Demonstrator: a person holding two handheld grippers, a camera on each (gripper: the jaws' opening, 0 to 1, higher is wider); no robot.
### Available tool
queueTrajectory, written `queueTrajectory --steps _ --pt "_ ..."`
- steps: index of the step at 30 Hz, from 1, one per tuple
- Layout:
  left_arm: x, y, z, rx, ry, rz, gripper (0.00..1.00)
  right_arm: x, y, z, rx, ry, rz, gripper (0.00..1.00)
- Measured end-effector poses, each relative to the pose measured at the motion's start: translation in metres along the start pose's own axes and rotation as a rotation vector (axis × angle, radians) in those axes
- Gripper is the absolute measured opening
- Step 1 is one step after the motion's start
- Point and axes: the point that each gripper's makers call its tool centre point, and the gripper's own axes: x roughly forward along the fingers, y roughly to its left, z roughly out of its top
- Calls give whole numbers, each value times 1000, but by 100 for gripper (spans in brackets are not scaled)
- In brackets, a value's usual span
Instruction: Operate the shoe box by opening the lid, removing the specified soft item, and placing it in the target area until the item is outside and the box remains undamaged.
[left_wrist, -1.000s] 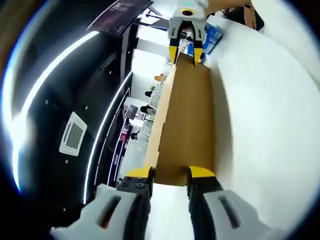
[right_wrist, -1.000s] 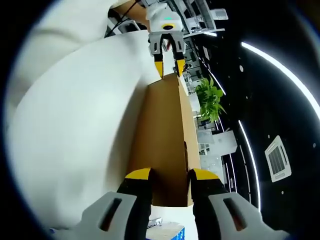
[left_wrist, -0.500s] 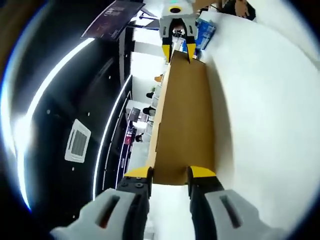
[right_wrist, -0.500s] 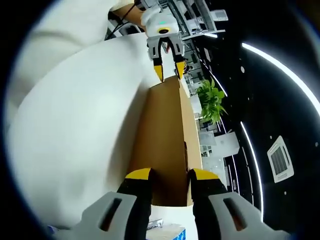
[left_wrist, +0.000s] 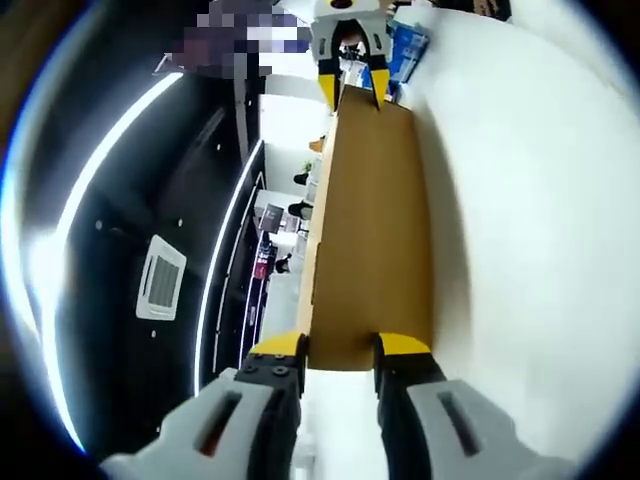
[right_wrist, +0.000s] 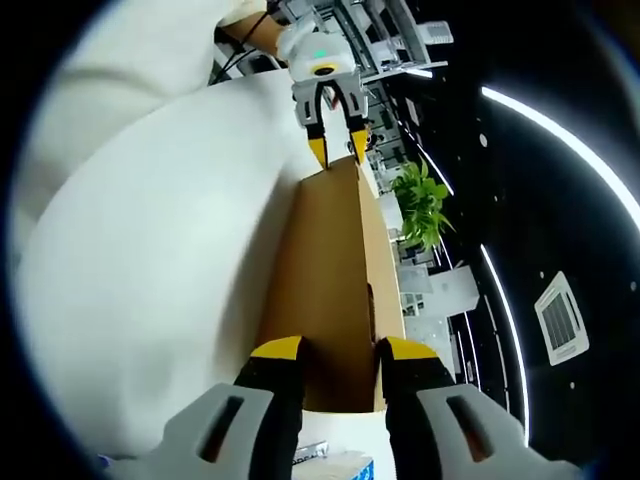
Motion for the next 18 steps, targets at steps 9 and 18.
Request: queueTrajectory --steps 9,18 --pt "-6 -3 4 -4 24 -9 27 -2 0 1 -7 0 -1 29" --pt "-11 1 8 -102 -15 -56 25 -3 -1 1 88 -19 9 32"
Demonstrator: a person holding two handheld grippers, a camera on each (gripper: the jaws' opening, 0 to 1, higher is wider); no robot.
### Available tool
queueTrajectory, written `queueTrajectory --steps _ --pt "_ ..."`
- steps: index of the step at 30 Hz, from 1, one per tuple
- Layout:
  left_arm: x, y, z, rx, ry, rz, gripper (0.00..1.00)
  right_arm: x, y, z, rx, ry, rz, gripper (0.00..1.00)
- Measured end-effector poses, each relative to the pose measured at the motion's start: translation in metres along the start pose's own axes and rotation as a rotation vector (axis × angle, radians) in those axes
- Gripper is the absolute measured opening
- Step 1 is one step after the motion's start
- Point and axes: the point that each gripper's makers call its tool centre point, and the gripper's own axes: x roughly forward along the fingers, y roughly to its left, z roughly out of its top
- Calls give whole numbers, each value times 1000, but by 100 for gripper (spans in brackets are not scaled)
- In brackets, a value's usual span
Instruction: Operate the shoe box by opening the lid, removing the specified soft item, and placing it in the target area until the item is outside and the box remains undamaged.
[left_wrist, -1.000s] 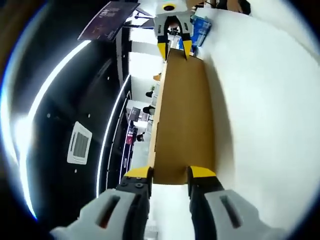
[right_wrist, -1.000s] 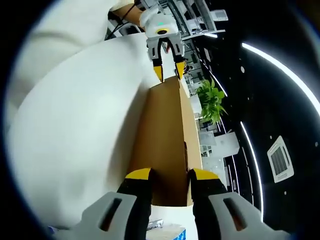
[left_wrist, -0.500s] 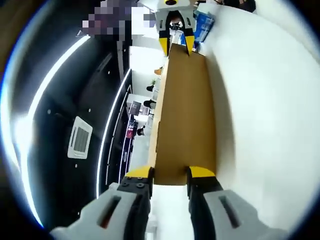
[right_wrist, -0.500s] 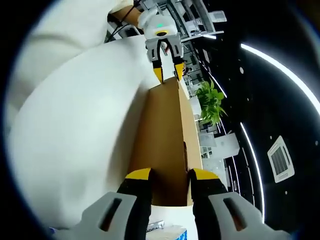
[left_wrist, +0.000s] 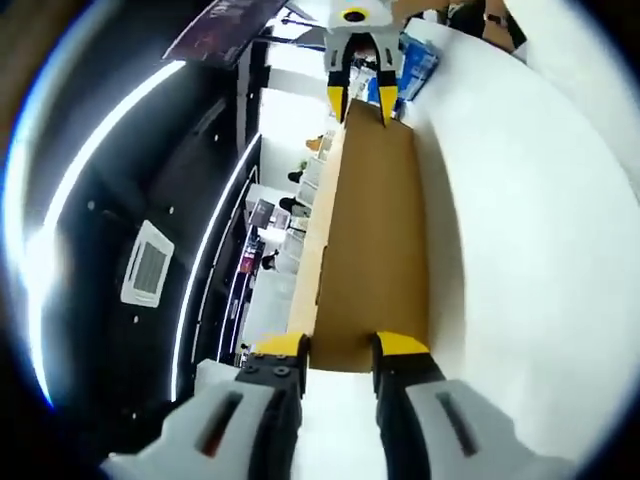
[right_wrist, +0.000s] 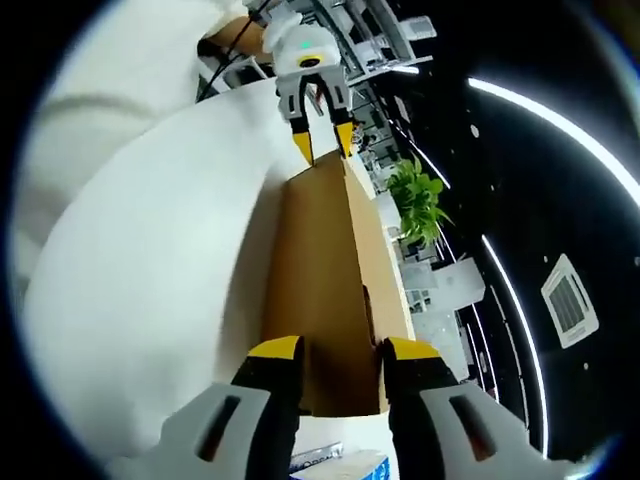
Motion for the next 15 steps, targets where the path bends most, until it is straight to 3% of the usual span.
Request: queueTrajectory --steps 4,8,11,15 --pt "-3 2 6 -43 -41 -2 24 0 0 5 81 -47 -14 39" --pt "-4 0 11 -237 -91 -54 24 -7 -7 16 238 -131 -14 43" --pt "-7 5 16 -397 -141 -94 29 -17 -18 29 419 -224 -16 46" --pt "-11 17 17 -505 -197 -89 34 -31 -40 33 683 -311 -49 45"
